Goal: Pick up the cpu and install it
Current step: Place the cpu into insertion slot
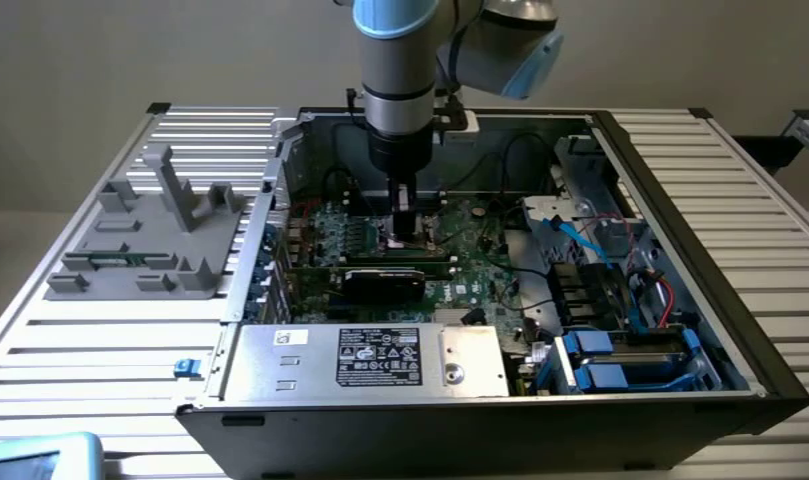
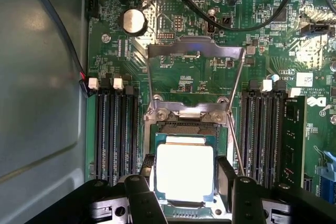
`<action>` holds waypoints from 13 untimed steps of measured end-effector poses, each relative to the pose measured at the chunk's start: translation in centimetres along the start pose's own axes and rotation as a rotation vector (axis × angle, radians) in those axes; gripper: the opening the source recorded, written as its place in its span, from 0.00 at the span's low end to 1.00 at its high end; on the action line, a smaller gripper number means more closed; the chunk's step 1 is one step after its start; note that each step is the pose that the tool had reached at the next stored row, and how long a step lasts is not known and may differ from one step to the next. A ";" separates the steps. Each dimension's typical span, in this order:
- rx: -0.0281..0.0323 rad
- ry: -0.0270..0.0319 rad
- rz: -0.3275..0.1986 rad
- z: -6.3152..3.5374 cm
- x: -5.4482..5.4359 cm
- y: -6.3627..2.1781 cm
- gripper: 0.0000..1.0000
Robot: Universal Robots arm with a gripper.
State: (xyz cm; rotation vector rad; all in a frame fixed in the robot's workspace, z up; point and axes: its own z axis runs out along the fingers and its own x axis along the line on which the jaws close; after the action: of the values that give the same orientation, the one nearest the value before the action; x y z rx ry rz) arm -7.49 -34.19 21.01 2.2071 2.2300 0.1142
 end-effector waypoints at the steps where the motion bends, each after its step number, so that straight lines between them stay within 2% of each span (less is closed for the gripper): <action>1: 0.0010 0.0007 0.000 0.02 0.0 0.02 0.55; 3: 0.0040 0.0010 0.000 0.06 0.0 0.07 0.55; 8: 0.0307 0.0023 0.002 0.10 0.0 0.57 0.55; 10: 0.0378 0.0024 0.002 0.11 0.0 0.71 0.55; 13: 0.0396 0.0022 0.002 0.10 0.0 0.74 0.55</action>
State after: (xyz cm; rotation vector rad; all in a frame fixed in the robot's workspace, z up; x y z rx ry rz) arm -6.74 -34.23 20.95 2.2299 2.2506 0.0732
